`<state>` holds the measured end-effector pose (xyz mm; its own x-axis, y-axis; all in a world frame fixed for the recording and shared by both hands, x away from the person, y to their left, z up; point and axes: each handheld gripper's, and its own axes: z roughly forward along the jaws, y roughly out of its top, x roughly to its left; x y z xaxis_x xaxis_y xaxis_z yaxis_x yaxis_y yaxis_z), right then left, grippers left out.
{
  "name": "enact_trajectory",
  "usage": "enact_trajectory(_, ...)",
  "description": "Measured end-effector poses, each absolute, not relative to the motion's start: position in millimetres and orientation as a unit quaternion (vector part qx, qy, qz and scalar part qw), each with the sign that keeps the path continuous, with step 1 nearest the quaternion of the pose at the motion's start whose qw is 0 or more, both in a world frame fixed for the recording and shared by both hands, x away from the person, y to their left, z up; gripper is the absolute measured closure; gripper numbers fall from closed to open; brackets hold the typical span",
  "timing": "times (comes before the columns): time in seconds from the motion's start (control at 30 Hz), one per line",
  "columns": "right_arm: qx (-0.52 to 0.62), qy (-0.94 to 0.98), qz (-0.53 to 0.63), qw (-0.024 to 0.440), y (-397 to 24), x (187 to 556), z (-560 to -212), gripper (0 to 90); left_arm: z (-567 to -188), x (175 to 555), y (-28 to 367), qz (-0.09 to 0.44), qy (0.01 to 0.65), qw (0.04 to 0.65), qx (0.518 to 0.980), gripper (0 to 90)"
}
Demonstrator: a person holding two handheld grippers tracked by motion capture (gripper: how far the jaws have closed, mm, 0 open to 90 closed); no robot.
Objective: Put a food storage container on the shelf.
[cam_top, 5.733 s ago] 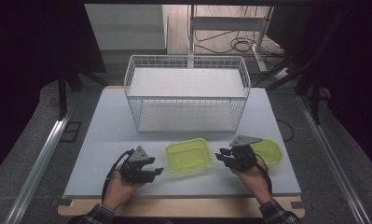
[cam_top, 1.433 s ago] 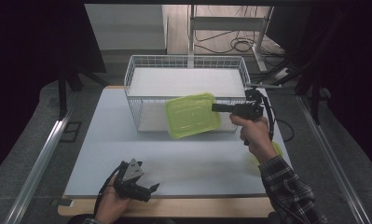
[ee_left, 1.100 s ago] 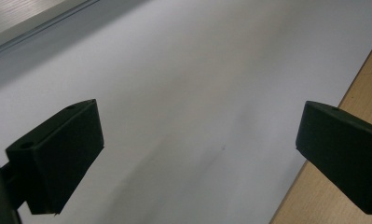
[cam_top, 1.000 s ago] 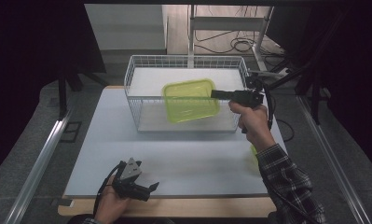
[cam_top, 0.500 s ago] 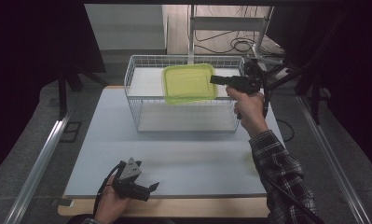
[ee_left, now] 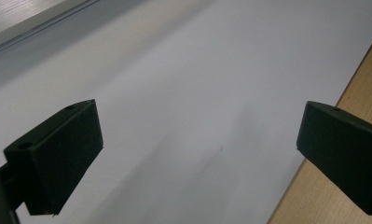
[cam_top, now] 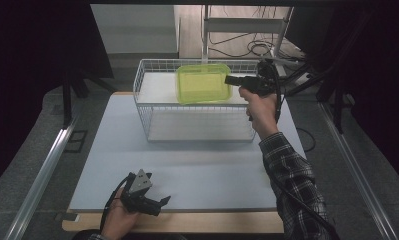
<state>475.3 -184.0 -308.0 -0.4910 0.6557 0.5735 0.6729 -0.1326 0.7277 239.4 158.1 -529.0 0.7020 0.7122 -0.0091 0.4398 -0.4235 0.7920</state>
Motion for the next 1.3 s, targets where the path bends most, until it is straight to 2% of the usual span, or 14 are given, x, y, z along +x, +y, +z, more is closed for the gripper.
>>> enact_trajectory(0.37,-0.519,-0.660,-0.542,-0.018,-180,479,-313,78.5,-529,239,157,0.167,0.345,0.407,0.829,0.0)
enact_trajectory(0.77,-0.533,-0.666,-0.518,-0.062,-177,483,-318,71.6,-530,239,156,0.165,0.342,0.404,0.832,0.0)
enact_trajectory(0.97,-0.534,-0.670,-0.512,-0.059,-176,489,-323,65.1,-530,239,156,0.164,0.339,0.402,0.834,0.0)
enact_trajectory(1.2,-0.528,-0.680,-0.503,-0.077,-176,490,-322,52.5,-530,239,156,0.164,0.338,0.401,0.836,0.0)
enact_trajectory(1.3,-0.520,-0.685,-0.503,-0.086,-177,487,-318,51.8,-530,239,156,0.164,0.337,0.400,0.836,0.0)
